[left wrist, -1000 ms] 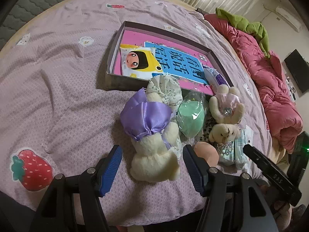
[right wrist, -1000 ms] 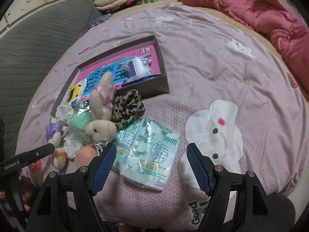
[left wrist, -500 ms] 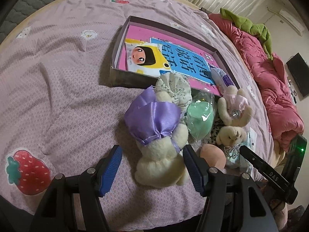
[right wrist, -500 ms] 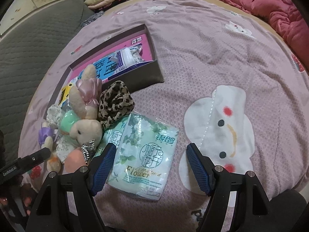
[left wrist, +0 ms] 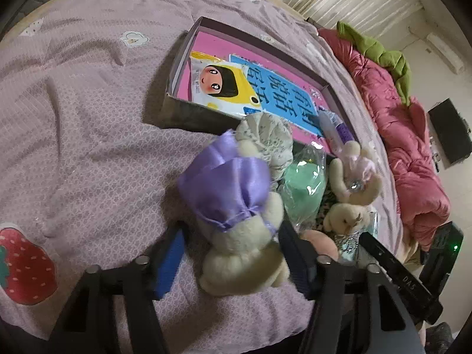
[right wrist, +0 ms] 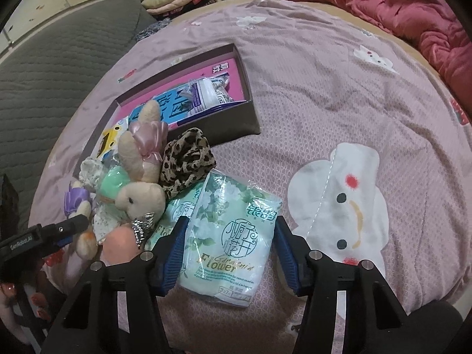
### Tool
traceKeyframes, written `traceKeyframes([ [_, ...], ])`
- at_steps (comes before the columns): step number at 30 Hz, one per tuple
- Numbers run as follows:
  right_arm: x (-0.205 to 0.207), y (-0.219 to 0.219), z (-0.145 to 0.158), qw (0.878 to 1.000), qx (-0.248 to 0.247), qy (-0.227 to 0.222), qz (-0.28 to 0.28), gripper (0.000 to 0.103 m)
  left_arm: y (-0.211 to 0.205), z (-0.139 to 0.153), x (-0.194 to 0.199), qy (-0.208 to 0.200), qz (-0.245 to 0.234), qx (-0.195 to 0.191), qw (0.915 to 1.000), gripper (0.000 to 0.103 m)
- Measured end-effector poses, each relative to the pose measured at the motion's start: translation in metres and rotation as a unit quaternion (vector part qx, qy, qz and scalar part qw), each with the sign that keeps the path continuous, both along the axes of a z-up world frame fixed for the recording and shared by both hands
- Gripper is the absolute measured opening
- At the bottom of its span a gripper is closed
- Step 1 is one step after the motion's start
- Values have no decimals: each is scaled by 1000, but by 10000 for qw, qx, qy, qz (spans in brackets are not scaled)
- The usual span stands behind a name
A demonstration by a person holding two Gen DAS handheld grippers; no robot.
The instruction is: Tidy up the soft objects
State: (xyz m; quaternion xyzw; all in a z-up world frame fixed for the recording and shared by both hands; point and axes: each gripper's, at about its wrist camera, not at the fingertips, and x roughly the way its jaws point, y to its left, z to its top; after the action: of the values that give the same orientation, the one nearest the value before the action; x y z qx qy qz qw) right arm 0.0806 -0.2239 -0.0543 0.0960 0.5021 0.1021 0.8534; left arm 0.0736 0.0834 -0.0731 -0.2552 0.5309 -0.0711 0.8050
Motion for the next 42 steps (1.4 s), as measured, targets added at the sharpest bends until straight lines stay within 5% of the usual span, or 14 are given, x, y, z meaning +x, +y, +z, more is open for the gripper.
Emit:
traceKeyframes([
  [10, -3, -2, 9, 9999, -44, -132, -42, 58, 7, 7, -2, -139, 32, -353, 9993, 51],
  [42, -21, 15, 64, 9940, -221, -1043, 232, 58, -1, 78, -20, -941, -108, 290, 9951, 51],
])
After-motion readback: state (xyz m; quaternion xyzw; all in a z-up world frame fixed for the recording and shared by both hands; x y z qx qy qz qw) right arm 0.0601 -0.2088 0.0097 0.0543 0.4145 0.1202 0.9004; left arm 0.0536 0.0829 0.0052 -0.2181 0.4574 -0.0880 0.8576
